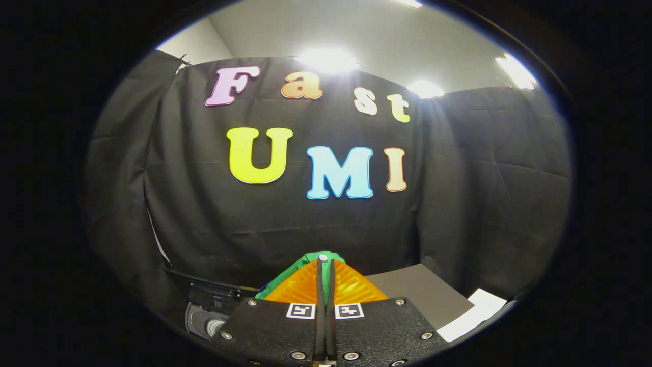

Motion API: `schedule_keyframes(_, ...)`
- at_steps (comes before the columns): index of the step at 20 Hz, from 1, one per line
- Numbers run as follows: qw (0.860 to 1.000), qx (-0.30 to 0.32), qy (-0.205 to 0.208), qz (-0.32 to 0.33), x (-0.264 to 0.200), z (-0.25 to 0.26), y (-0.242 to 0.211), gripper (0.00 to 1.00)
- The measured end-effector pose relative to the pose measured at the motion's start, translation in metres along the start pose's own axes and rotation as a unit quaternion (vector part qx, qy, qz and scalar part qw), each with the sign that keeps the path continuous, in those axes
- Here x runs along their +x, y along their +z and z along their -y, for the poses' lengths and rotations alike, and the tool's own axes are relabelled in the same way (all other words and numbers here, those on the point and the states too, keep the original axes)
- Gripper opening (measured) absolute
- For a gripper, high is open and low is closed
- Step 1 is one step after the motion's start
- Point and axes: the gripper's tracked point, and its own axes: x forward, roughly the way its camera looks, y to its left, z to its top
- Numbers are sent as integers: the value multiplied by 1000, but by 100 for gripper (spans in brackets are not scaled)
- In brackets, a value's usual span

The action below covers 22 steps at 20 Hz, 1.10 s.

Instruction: Put the clothes into the washing machine and then close the washing machine lid.

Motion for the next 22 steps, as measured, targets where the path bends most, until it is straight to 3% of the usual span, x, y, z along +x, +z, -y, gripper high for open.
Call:
schedule_keyframes(16,997,-3,72,8,-36,-146,2,0)
schedule_keyframes(22,995,-12,95,-5,-37,-181,-18,0)
